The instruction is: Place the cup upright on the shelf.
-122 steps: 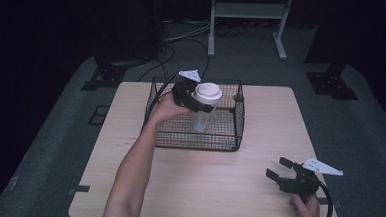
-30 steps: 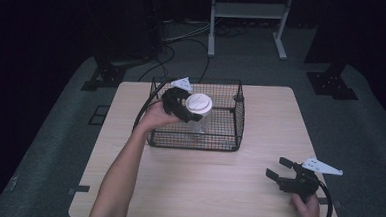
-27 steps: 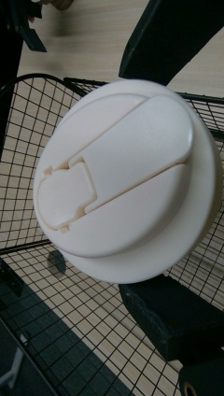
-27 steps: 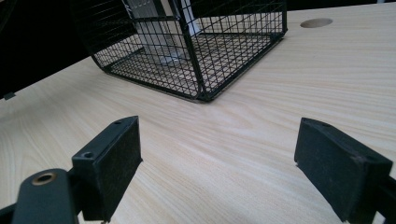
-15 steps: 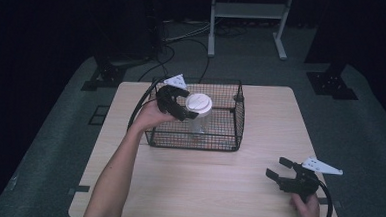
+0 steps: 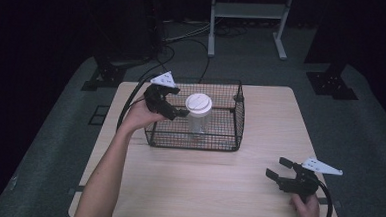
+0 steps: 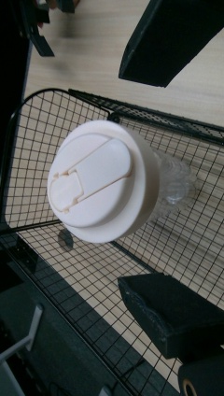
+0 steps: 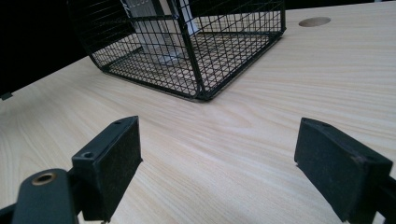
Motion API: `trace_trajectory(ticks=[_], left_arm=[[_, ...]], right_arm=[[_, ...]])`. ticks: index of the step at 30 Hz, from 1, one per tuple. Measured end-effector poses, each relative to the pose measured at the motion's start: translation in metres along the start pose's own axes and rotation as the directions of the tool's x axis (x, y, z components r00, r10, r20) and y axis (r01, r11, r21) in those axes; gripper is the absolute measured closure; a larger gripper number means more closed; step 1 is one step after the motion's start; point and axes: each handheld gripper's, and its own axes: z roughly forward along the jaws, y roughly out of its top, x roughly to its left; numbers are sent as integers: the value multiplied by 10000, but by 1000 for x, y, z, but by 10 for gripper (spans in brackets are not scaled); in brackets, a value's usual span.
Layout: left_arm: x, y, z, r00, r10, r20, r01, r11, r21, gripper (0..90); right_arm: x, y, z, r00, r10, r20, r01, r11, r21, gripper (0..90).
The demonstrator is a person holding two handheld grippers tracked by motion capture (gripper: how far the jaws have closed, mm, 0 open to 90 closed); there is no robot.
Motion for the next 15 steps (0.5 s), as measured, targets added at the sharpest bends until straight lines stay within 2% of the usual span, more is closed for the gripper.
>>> trace_trajectory(ticks=[15], left_arm=[[-14,-7,-12,9998,131,147,-129,9998,-138,18]], right_arm=[[0,0,0,10000,-8,47,8,10000,11,137]])
